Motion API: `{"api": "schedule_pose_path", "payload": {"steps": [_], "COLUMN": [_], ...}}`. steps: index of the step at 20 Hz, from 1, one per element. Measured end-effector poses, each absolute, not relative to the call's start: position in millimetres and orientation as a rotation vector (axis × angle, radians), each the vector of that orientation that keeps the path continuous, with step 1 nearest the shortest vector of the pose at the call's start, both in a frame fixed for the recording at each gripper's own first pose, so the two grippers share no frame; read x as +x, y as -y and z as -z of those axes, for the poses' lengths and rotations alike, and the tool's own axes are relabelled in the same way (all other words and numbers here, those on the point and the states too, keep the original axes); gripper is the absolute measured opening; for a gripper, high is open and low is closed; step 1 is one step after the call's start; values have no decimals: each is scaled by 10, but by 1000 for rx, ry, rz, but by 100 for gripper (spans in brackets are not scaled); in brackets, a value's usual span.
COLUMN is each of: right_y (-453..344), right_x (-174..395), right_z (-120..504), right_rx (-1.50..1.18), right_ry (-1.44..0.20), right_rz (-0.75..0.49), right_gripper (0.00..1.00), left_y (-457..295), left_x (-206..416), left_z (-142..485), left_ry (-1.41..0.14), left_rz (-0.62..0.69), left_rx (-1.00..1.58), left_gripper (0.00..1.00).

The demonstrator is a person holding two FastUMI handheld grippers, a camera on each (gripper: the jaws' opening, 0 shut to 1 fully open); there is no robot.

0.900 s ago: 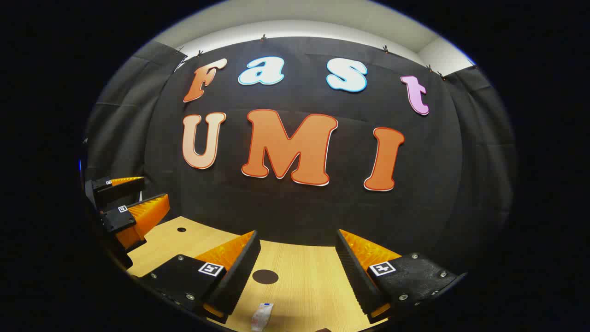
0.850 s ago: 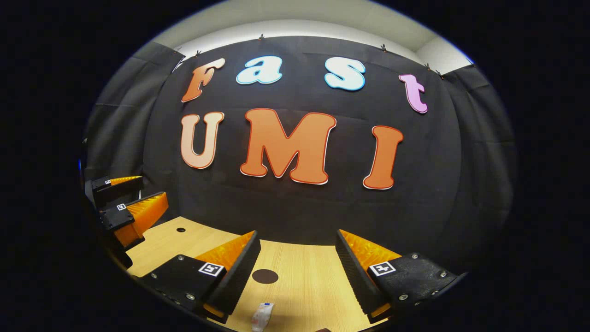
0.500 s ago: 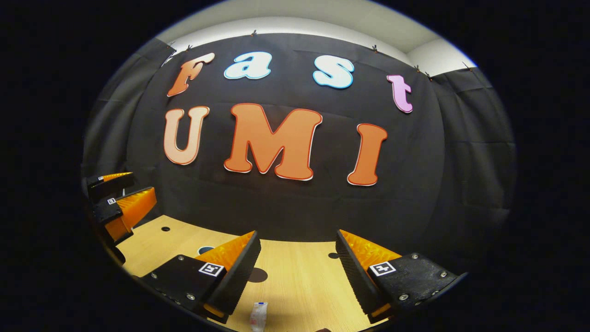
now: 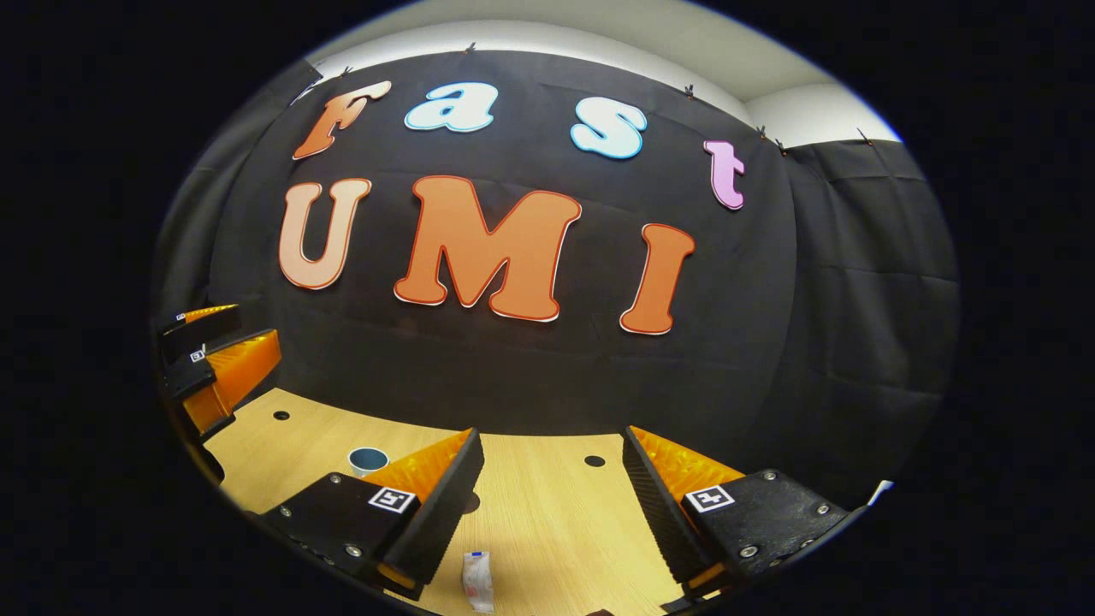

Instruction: Put the toothbrush and toothpaste on the desktop into the cup, then pick up the cup and place it on the coaster on the desktop.

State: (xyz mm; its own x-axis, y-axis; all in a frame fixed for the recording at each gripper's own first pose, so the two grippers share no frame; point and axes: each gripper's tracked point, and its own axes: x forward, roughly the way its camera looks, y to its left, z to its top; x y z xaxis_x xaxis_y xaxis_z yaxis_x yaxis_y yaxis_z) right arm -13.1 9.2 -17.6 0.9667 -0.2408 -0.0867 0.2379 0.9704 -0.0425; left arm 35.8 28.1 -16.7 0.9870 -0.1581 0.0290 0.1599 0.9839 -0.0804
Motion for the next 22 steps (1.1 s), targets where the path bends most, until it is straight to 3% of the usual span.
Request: {"api": "schedule_pose_path", "payload": {"steps": [9,22], "right_y": [-318,-119], "right_x": [-18,299], "right_z": [415,941], "right_rx": [-22,37], "right_ry": [-130,-238], "right_rz": [149,16], "right_gripper": [99,99], "left_y": [-241,188], "left_x": [258,31], "left_z": [684,2044], "left_ry": [-119,-610], "left_rz": [135,90], "left_rx": [-69,-64], "left_gripper": [99,99]}}
